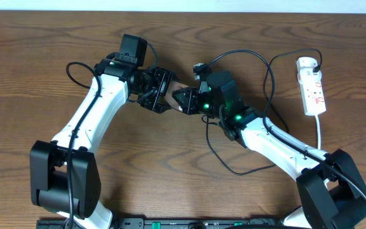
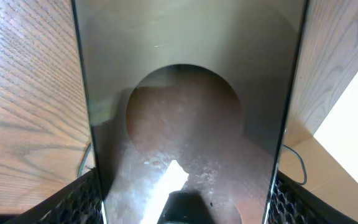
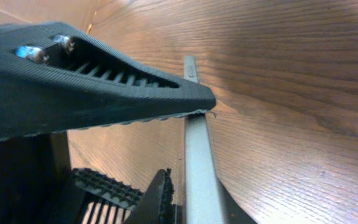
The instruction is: Plug charger to phone and switch on socket
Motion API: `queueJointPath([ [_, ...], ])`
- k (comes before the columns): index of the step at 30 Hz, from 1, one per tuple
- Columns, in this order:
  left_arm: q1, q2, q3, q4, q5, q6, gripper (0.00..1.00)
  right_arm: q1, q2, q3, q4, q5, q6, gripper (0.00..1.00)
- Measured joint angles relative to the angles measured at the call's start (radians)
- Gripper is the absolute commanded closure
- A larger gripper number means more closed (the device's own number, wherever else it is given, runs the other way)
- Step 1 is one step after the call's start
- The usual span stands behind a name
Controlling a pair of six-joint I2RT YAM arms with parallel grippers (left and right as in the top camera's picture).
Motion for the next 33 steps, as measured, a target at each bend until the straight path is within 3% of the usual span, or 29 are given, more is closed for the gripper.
queueJointPath([
  [13, 0.008, 0.0, 0.002, 0.019, 0.007, 0.025, 0.92, -0.015, 0.017, -0.01, -0.014, -0.024, -0.002, 0.99],
  [20, 0.0, 0.0, 0.001, 0.015, 0.027, 0.173, 0.92, -0.156, 0.004, -0.01, 0.007, -0.036, 0.033, 0.99],
  [27, 0.027, 0.0, 0.001, 0.015, 0.031, 0.427, 0.91, -0.236, -0.019, -0.01, 0.009, -0.04, 0.212, 0.99],
  [33, 0.063, 0.0, 0.001, 0.033, 0.031, 0.594, 0.91, -0.273, -0.03, -0.01, 0.036, -0.045, 0.494, 0.99],
])
